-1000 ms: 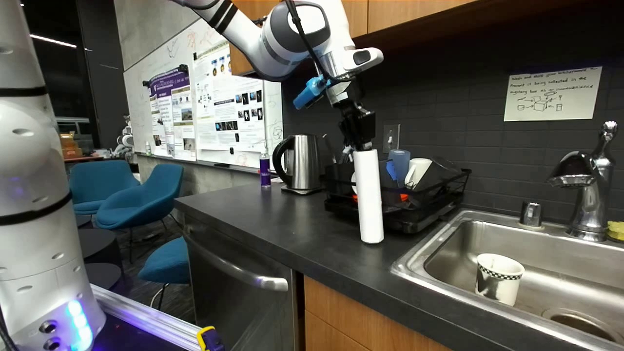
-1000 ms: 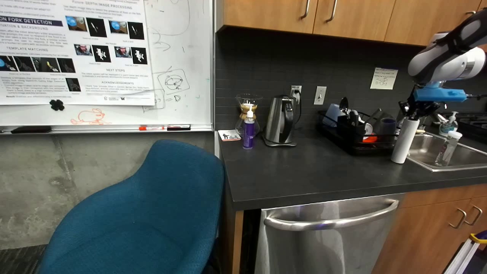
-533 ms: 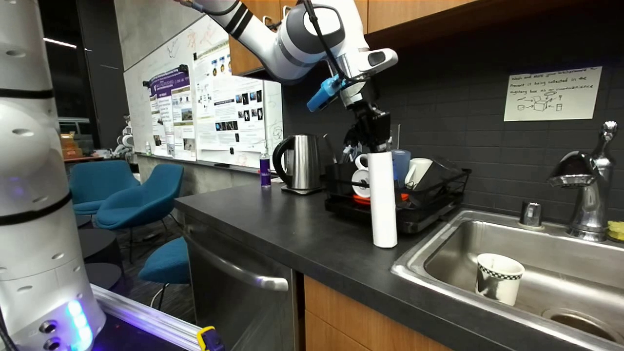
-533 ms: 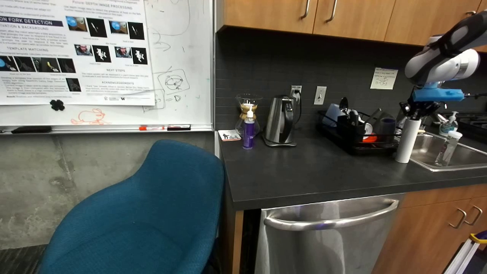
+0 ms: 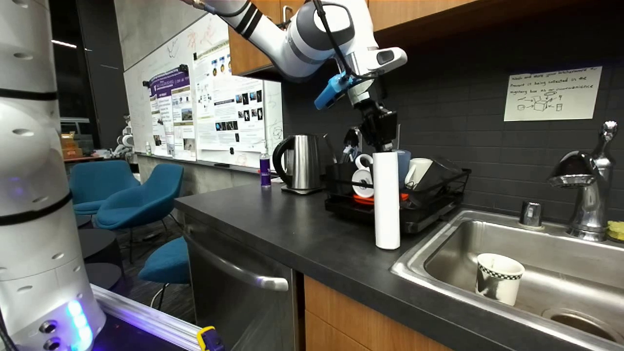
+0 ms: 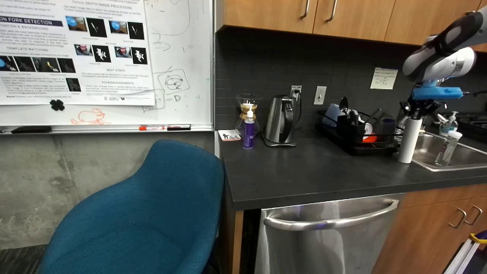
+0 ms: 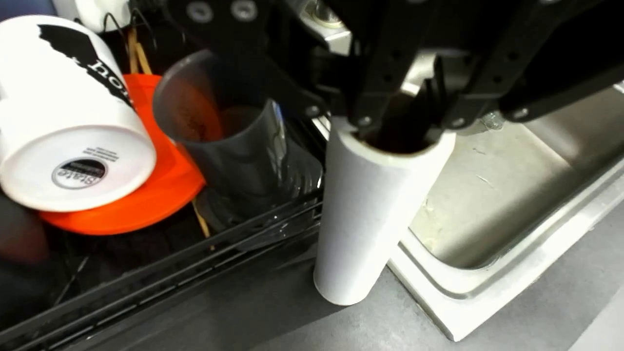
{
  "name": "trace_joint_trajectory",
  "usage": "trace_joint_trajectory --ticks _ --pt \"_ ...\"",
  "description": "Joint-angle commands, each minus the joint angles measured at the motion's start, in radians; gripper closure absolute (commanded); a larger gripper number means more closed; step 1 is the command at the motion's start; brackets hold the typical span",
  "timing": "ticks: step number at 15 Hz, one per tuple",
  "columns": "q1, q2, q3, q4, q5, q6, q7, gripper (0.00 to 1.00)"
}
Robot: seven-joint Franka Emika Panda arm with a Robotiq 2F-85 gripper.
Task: Move the paper towel roll to the left
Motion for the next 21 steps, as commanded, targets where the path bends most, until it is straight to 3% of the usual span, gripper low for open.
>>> trace_joint_trajectory --ticks 1,4,5,6,7,21 --pt "-0.007 0.053 -0.007 0.062 0.047 -0.022 -0.002 0.50" --pt "-0.010 0.063 -0.012 0.077 0.076 -0.040 -0.005 0.50" --pt "-0.011 0.066 -0.013 0.081 0.083 -0.043 -0.006 0.85" --pt "-0.012 0.068 -0.014 0.085 0.088 -0.047 -0.006 0.95" --pt "-0.012 0.070 -0.014 0.087 0.096 -0.045 -0.006 0.99" --pt "-0.008 0.046 -0.015 0.106 0.099 -0.018 -0.008 1.00"
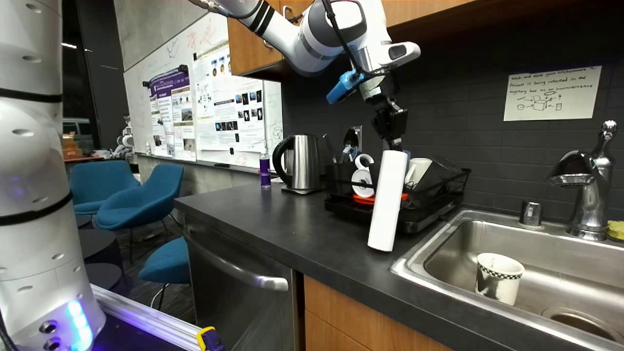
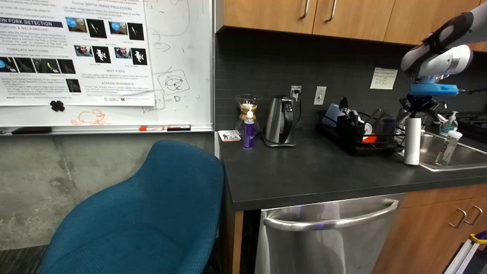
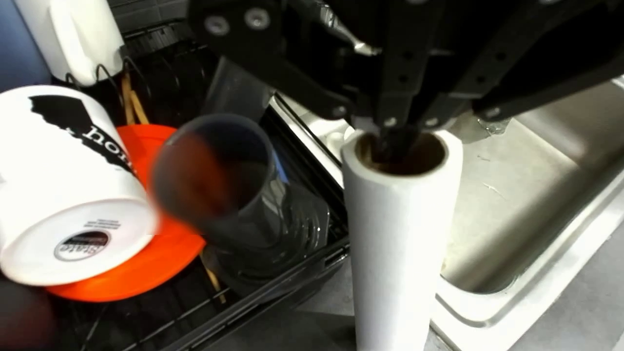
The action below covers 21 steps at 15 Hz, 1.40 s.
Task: Move the paper towel roll to the left
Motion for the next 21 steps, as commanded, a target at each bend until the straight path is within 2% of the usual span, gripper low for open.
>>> trace_joint_trajectory --ticks 1,13,14,21 --pt "-0.003 -0.020 -0.002 0.007 0.006 -0.001 -0.008 1.00" --pt "-0.009 -0.052 -0.014 -0.016 0.006 -0.024 -0.012 1.00" --pt "-0.010 -0.055 -0.015 -0.016 0.007 -0.028 -0.013 0.80" --pt "-0.010 -0.150 -0.015 -0.073 0.012 -0.117 -0.050 0.37"
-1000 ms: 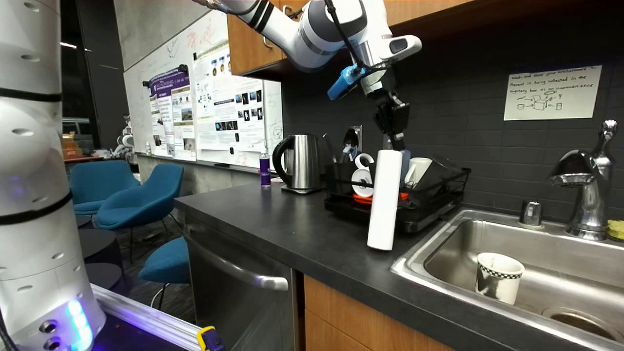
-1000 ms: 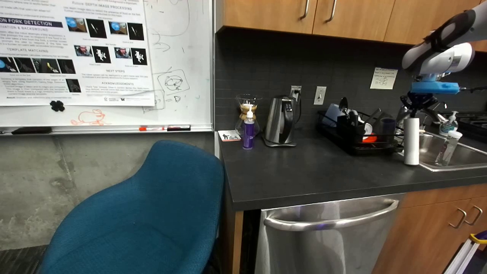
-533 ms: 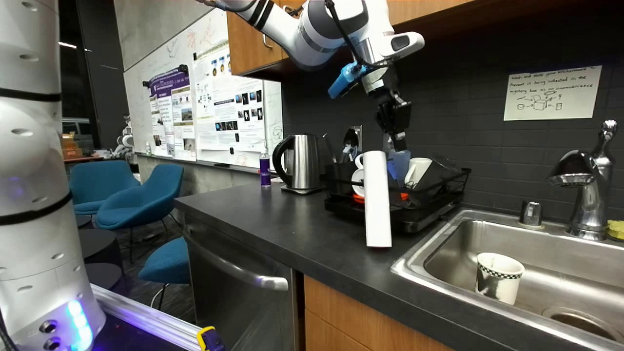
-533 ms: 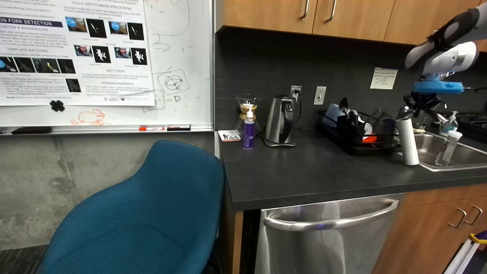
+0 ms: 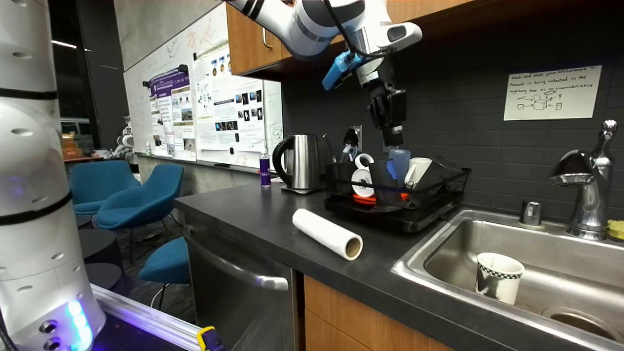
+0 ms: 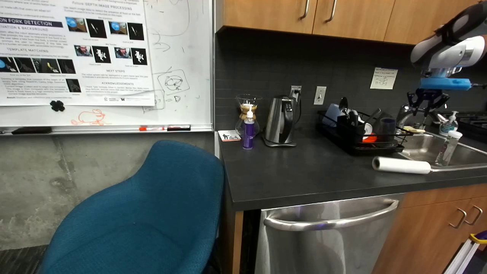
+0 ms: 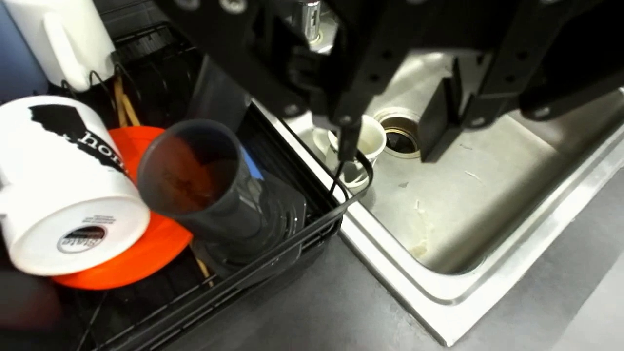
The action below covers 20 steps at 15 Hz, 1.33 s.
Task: Move the paper towel roll to the left
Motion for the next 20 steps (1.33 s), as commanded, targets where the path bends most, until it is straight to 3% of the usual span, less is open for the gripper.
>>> trace_joint_trajectory --ticks 1,5,6,13,20 --pt "-0.006 -0.093 0.004 -0.071 0.010 -0.054 -0.045 0.31" --pt "-0.009 -0.146 0.001 -0.123 0.003 -0.088 -0.064 0.03" --pt "-0.010 -0.159 0.001 -0.136 -0.004 -0.110 -0.056 0.00" --pt "-0.025 -0.239 0.003 -0.238 -0.027 -0.182 -0.053 0.00" --pt "-0.010 -0.300 0.019 -0.289 -0.018 -0.194 -0.151 0.00"
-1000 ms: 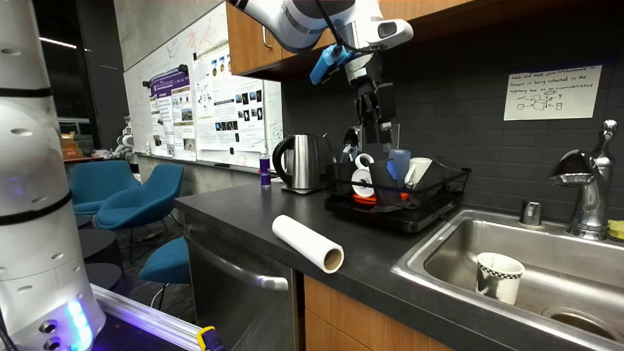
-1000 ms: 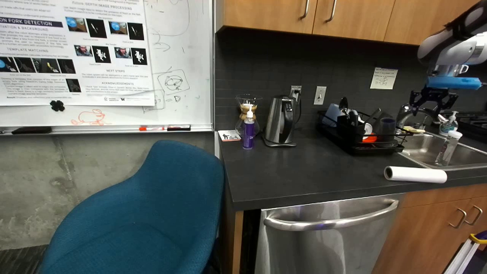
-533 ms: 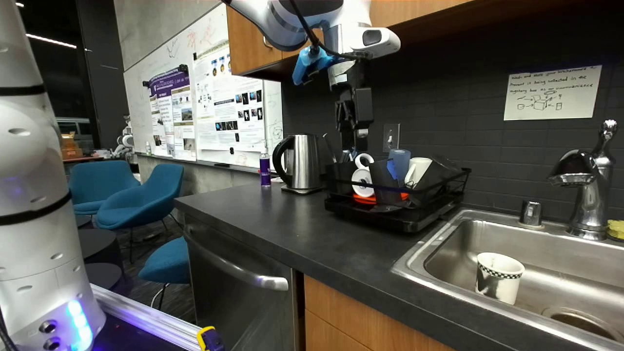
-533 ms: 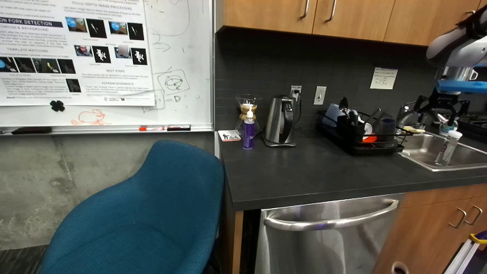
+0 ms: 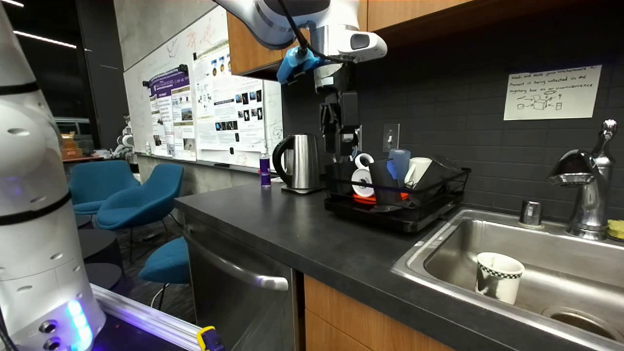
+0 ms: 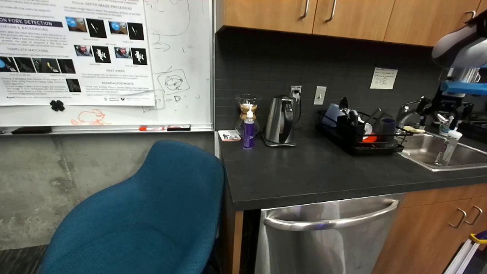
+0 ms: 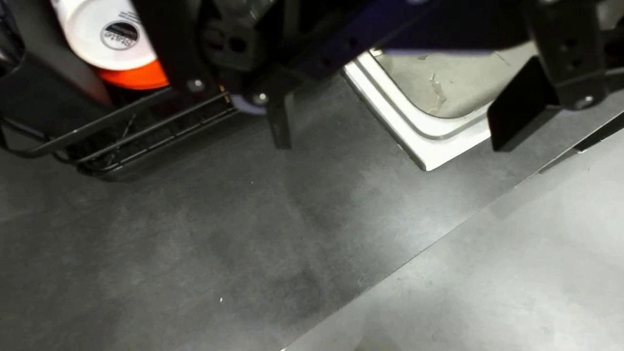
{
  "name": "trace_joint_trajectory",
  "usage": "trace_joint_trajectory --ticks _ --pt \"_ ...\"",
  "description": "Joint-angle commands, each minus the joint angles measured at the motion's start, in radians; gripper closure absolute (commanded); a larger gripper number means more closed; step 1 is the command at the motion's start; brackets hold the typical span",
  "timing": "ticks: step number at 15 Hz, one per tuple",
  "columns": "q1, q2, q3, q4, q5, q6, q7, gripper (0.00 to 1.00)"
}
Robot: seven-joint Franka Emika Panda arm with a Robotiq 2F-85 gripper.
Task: Move the paper towel roll to the left
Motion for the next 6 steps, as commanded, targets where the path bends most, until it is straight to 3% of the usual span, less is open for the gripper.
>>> trace_joint_trajectory --ticks 1,6 --pt "0.010 -0.064 0.022 -0.041 -0.006 -0.021 -0.047 0.00" --pt "0.019 -0.043 0.037 -0.029 0.001 -0.016 -0.046 0.00"
